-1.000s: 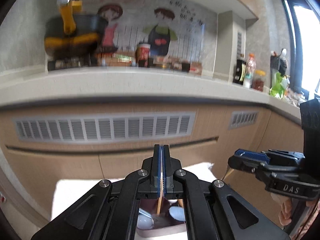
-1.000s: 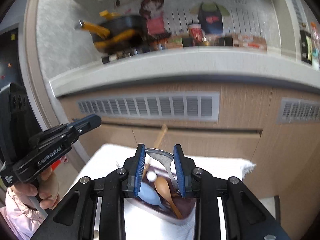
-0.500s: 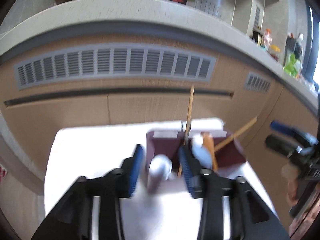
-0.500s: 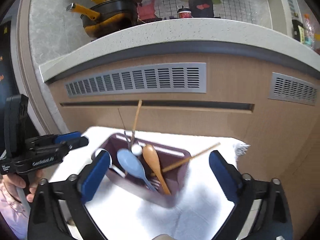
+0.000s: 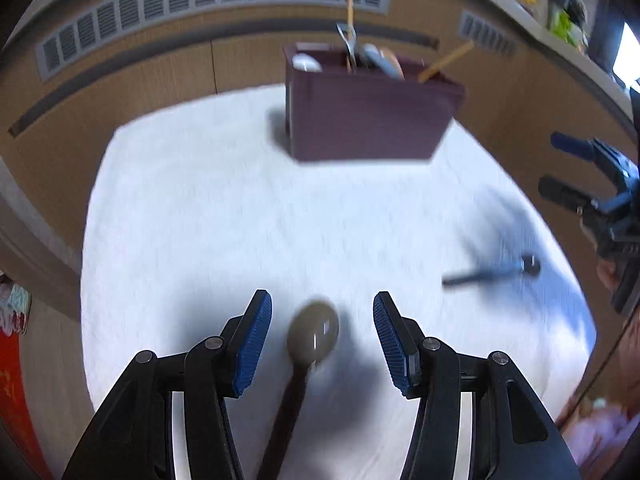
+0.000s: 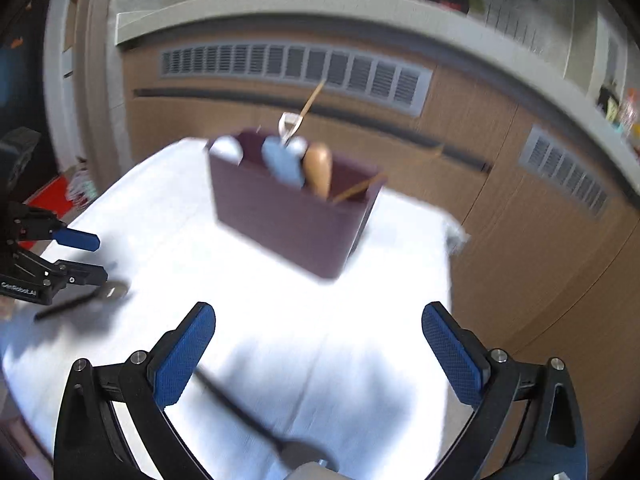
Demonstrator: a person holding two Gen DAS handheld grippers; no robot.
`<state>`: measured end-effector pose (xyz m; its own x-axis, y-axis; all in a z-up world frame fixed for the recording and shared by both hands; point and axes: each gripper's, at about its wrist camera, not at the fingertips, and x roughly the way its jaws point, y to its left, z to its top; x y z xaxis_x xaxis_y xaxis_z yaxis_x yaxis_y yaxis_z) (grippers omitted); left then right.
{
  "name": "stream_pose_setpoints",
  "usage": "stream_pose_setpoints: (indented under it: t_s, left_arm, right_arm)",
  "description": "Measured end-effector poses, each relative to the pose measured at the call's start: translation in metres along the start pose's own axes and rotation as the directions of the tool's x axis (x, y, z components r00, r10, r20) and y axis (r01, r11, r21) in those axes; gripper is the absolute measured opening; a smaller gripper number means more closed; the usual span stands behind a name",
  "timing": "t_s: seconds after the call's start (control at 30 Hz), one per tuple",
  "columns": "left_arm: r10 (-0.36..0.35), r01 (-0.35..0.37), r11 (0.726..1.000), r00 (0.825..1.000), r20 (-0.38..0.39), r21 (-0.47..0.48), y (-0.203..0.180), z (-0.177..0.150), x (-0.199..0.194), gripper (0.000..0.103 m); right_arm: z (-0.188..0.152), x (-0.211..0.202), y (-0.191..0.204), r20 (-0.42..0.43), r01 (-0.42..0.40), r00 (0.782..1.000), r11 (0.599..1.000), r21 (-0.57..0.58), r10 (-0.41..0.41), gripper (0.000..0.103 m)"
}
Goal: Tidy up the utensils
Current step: 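Grasp the brown plastic spoon with the left tool while the right tool reaches another spoon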
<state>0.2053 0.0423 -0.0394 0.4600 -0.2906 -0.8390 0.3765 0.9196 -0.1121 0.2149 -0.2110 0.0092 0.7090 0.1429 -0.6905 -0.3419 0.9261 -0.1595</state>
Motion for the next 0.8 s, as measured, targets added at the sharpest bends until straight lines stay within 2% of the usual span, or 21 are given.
stream_pose_setpoints:
  t_s: [0.07, 0.13, 0.17, 0.23, 0.37, 0.5, 0.6, 0.7, 0.8]
  left_arm:
    - [-0.014, 0.015, 0.999, 0.999, -0.045, 0.031, 0.000, -0.016, 0.003, 0.052]
    - [-0.028, 0.030, 0.999, 0.998, -0.059, 0.024, 0.001, -0.022, 0.004, 0.045]
    - [-0.022, 0.023, 0.999, 0.997, -0.068, 0.022, 0.002, -0.024, 0.007, 0.045]
    - [0.042, -0.040, 0.999, 0.997, -0.065, 0.022, 0.003, -0.022, 0.013, 0.045]
    - [0.054, -0.053, 0.998, 0.994, -0.096, 0.017, 0.003, -0.017, 0.025, 0.045]
    - [0.079, -0.077, 0.997, 0.993, -0.087, 0.015, 0.000, -0.014, 0.027, 0.044]
    - [0.062, -0.064, 0.998, 0.995, -0.081, -0.023, 0.001, -0.013, 0.029, 0.043]
    - [0.012, -0.018, 0.996, 0.997, -0.075, -0.082, -0.002, -0.009, 0.030, 0.043]
    - [-0.023, 0.016, 0.996, 0.997, -0.074, -0.091, -0.014, -0.008, 0.033, 0.044]
  right_arm:
    - [-0.012, 0.002, -0.002, -0.033, -0.010, 0.999, 1.000, 0.015, 0.011, 0.102]
    - [-0.024, 0.003, -0.003, -0.064, -0.026, 0.998, 0.999, 0.020, 0.027, 0.102]
    - [-0.029, 0.003, -0.003, -0.075, -0.033, 0.997, 0.999, 0.020, 0.035, 0.102]
    - [-0.036, 0.003, -0.002, -0.087, -0.045, 0.995, 0.999, 0.025, 0.047, 0.102]
    - [-0.046, 0.005, 0.002, -0.115, -0.056, 0.992, 0.998, 0.013, 0.057, 0.102]
    - [-0.049, 0.010, 0.006, -0.132, -0.036, 0.991, 0.999, -0.020, 0.033, 0.102]
    - [-0.051, 0.022, 0.001, -0.163, -0.048, 0.985, 0.999, 0.013, 0.050, 0.102]
    - [-0.057, 0.033, -0.005, -0.198, -0.093, 0.974, 0.992, 0.085, 0.108, 0.102]
    - [-0.065, 0.041, -0.007, -0.228, -0.152, 0.956, 0.976, 0.153, 0.184, 0.102]
